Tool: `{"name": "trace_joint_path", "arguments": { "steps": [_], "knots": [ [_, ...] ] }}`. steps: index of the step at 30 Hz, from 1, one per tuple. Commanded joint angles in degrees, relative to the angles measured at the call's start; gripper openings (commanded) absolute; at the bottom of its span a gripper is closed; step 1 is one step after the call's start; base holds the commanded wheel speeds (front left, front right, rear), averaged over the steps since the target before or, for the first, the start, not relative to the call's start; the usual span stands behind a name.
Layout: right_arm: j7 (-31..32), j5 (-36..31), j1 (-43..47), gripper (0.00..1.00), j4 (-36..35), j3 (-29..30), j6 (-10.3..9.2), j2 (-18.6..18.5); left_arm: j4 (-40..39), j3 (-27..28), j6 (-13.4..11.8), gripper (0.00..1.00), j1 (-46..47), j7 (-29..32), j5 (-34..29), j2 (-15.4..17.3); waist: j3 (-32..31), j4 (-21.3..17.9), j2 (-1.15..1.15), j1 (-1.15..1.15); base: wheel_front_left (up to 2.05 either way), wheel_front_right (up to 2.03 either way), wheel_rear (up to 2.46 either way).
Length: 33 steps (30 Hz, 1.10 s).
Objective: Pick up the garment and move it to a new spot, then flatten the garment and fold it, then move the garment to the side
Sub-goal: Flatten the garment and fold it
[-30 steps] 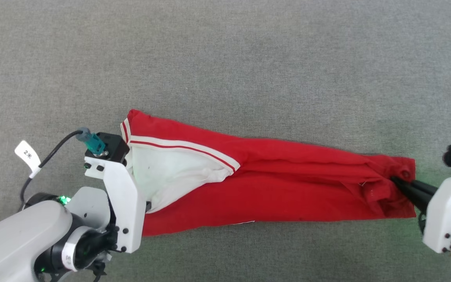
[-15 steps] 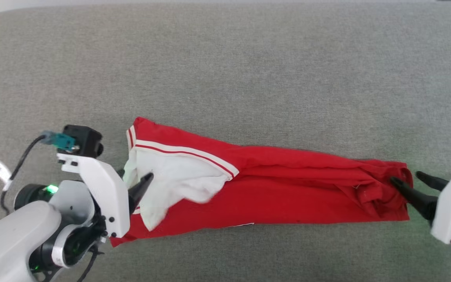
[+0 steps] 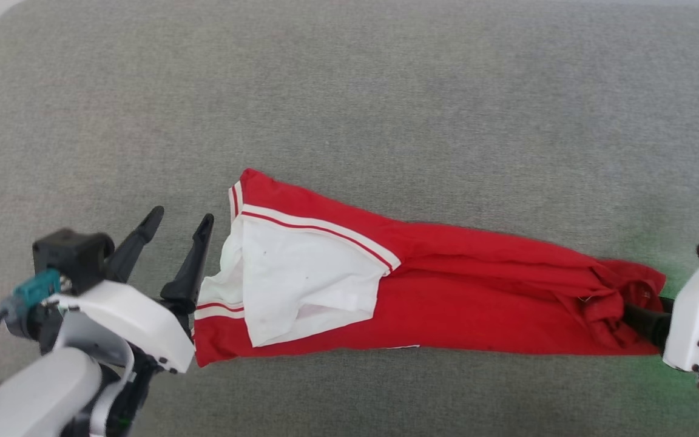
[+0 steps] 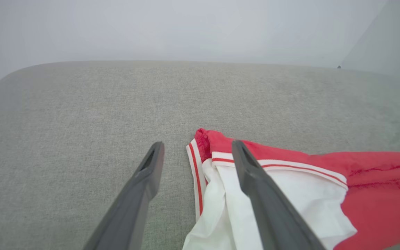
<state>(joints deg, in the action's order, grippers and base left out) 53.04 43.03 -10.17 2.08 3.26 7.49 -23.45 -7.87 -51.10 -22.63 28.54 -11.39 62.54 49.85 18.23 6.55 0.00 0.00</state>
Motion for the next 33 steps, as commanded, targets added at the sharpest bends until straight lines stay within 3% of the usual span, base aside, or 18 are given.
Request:
{"name": "trace_joint_path", "arguments": {
  "steps": [1, 4, 6, 9, 12, 14, 26, 33],
  "knots": [
    [0.9, 1.2, -0.1, 1.00, 2.0, -1.9, 0.00, 1.4, 0.7, 0.7, -0.1, 1.00, -1.5, -1.5, -1.0, -1.1, 0.2, 0.7, 0.00, 0.00, 0.00, 0.00, 0.00],
    [1.7, 2.6, -1.4, 1.00, 4.9, -5.4, 0.02, 1.7, 2.3, 3.5, -0.1, 1.00, -3.9, -3.5, -2.1, -3.4, 0.4, 1.6, 0.00, 0.00, 0.00, 0.00, 0.00],
    [1.8, 4.0, -2.4, 0.00, 5.6, -7.8, 0.14, 1.6, 3.2, 6.5, 0.3, 1.00, -5.4, -3.8, -4.5, -5.3, 0.5, 2.1, 0.00, 0.00, 0.00, 0.00, 0.00],
    [1.3, 5.8, -3.6, 0.00, 6.1, -8.6, 0.17, 0.1, 4.0, 13.6, 1.5, 1.00, -9.8, -3.8, -8.7, -9.5, 0.4, 2.7, 0.00, 0.00, 0.00, 0.00, 0.00],
    [0.4, 7.3, -5.1, 0.00, 6.4, -7.1, -0.01, -2.1, 4.7, 21.0, 4.4, 1.00, -14.8, -3.9, -12.9, -14.1, 0.0, 2.7, 0.00, 0.00, 0.00, 0.00, 0.00],
    [0.3, 7.6, -5.6, 0.00, 6.5, -6.7, -0.01, -2.9, 5.1, 23.1, 5.3, 1.00, -16.5, -3.9, -14.0, -15.5, -0.1, 2.6, 0.00, 0.00, 0.00, 0.00, 0.00],
    [-2.2, 8.1, -6.9, 0.00, 9.4, 3.2, -0.02, -10.9, 7.7, 40.7, 18.0, 1.00, -27.7, -3.9, -27.5, -30.7, -1.6, 1.7, 0.00, 0.00, 0.00, 0.00, 0.00],
    [-3.4, 3.7, -8.4, 0.00, 15.8, 8.0, -0.02, -15.2, 8.5, 48.3, 24.0, 1.00, -29.0, -3.9, -33.8, -38.2, -2.4, 1.0, 0.00, 0.00, 0.00, 0.00, 0.00]
  ]
}}
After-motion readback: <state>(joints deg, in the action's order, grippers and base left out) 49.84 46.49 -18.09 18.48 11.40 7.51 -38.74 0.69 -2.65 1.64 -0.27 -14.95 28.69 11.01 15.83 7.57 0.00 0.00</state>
